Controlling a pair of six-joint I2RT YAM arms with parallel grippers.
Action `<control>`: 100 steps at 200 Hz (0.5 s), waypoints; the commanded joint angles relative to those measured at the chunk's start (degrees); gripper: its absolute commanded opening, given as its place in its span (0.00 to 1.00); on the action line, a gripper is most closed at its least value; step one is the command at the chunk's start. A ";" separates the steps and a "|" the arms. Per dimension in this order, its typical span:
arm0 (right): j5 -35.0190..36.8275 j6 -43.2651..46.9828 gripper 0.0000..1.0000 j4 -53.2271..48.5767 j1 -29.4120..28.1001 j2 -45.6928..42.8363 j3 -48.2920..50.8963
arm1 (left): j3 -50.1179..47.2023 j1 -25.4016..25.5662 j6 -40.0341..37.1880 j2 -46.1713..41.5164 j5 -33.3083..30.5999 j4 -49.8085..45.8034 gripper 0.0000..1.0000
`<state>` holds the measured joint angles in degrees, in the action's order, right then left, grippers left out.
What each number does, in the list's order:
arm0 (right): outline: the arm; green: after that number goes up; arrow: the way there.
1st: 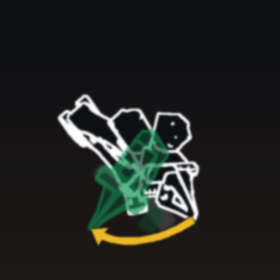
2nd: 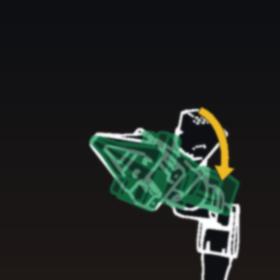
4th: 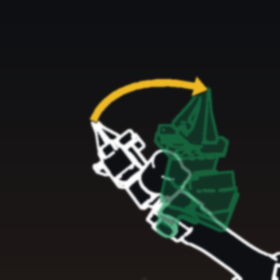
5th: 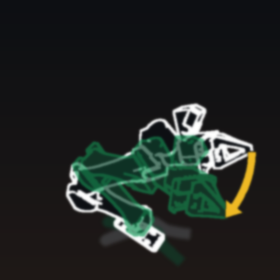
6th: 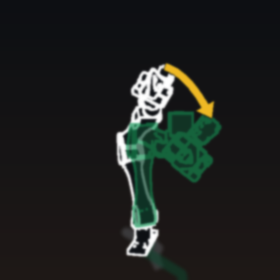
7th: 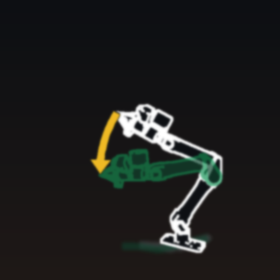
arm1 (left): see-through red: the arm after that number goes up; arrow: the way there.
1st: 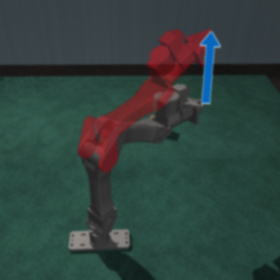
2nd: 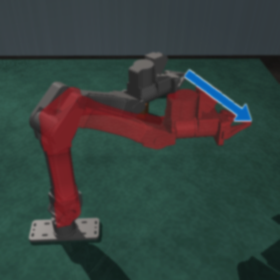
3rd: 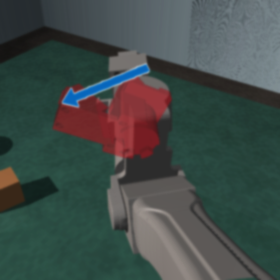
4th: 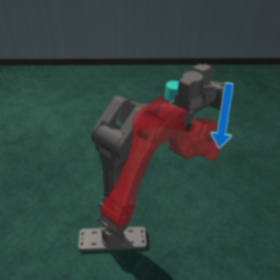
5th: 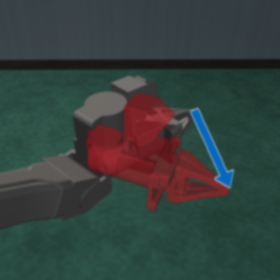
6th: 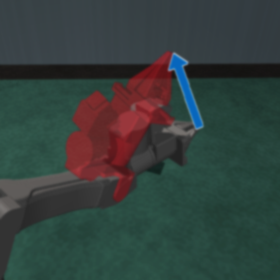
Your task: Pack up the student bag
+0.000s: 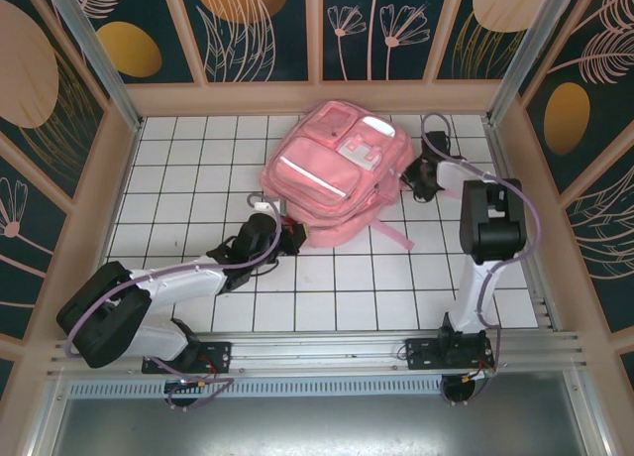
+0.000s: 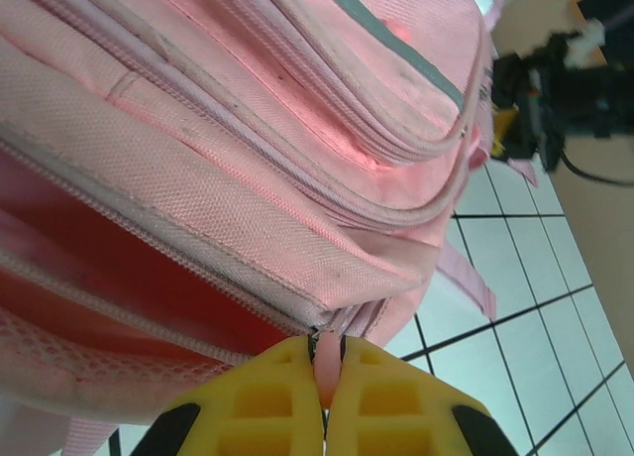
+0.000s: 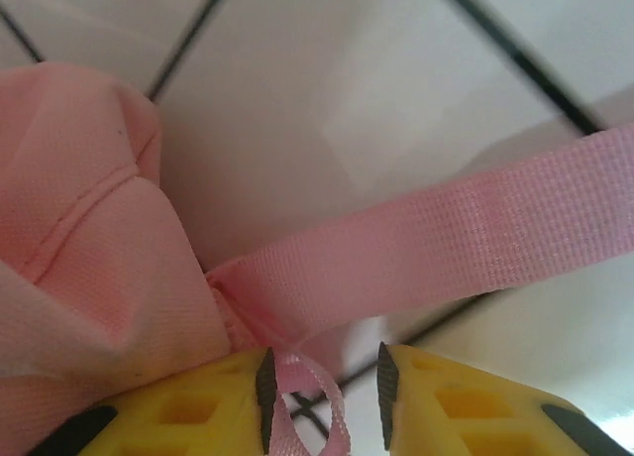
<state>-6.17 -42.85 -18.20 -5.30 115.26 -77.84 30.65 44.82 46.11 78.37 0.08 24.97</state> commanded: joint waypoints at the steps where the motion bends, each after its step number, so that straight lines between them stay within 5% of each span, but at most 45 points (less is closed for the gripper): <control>1: -10.76 6.73 0.38 1.68 -5.71 4.01 -9.91 | 3.46 1.74 -2.75 2.17 3.59 2.20 0.00; 34: -7.78 9.88 0.51 -5.49 -8.93 8.68 -20.02 | 8.42 3.50 -4.29 6.36 5.59 1.76 0.00; 65: 3.97 5.24 0.60 -4.05 -8.02 -4.36 -6.32 | 8.45 3.51 -4.15 6.14 3.30 2.27 0.00; 77: 0.56 1.06 0.57 -0.82 -6.29 -11.51 2.00 | 7.16 3.39 -3.70 5.11 2.00 3.77 0.00; 100: -17.14 -10.57 0.49 11.48 -4.11 -22.84 19.94 | 4.18 3.49 -2.82 2.98 0.71 7.86 0.00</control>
<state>-9.96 -41.58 -15.99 -12.10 103.18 -70.46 36.93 47.81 43.27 84.44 2.33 26.22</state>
